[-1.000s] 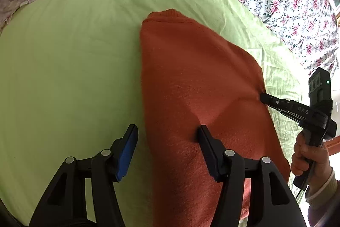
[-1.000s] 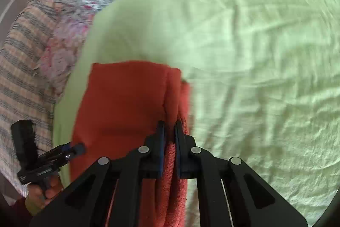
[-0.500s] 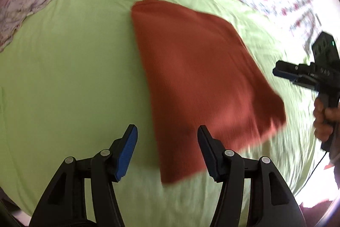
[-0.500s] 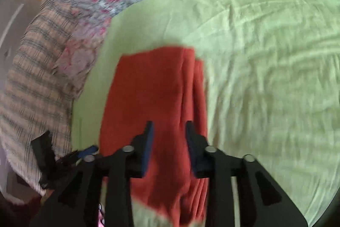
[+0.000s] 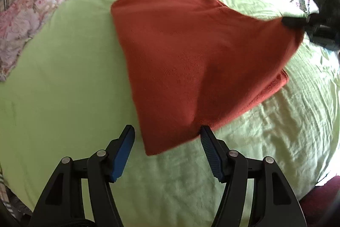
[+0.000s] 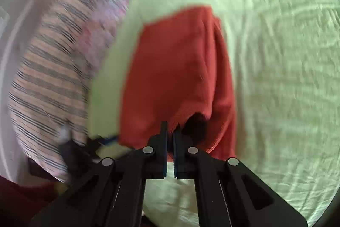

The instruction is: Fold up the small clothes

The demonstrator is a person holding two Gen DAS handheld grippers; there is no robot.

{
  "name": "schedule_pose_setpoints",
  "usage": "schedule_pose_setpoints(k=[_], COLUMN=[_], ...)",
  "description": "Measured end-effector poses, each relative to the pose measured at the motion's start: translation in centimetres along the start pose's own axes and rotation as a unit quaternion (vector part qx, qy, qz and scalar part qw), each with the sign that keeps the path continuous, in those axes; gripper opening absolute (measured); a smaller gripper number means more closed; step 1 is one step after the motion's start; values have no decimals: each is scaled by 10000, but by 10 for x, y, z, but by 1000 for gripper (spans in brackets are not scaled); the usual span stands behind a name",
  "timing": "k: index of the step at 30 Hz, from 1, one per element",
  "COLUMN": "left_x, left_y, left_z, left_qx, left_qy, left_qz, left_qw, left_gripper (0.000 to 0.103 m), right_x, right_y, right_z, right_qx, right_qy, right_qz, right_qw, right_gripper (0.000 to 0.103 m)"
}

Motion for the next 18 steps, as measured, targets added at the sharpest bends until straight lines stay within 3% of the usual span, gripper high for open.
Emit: schedule_pose_setpoints(k=[4, 6, 13, 15, 18], left_x=[3, 4, 10, 11, 12], left_y=[4, 2, -1, -6, -15], left_z=[-3, 3, 29, 31, 29], left_qx=[-103, -112, 436, 549, 583], left_qy=[62, 260, 1184, 1315, 1355], left_qz=[-45, 21, 314, 407, 564], left_qw=[9999, 9996, 9915, 9890, 9875], left_gripper=[43, 26, 9, 9, 9], right_x=[-7, -5, 11, 14, 30], right_y=[17, 18, 20, 17, -2], right_z=[8, 3, -19, -22, -42], right_qx=[-162, -76, 173, 468, 1350], right_qy=[73, 34, -109, 151, 546], right_qz=[-242, -229, -123, 9, 493], right_qw=[9995, 9997, 9997, 9988, 9881], right_gripper=[5, 5, 5, 4, 4])
Point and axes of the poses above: each gripper's, at about its wrist camera, not at the fingertips, and y roughly against the way its jaws point, z to its left, x to its underside, the point moved 3 cm from there along -y, roughly the way its jaws point, and after that the axes turned 10 degrees about -x, right-handed, at the moved point
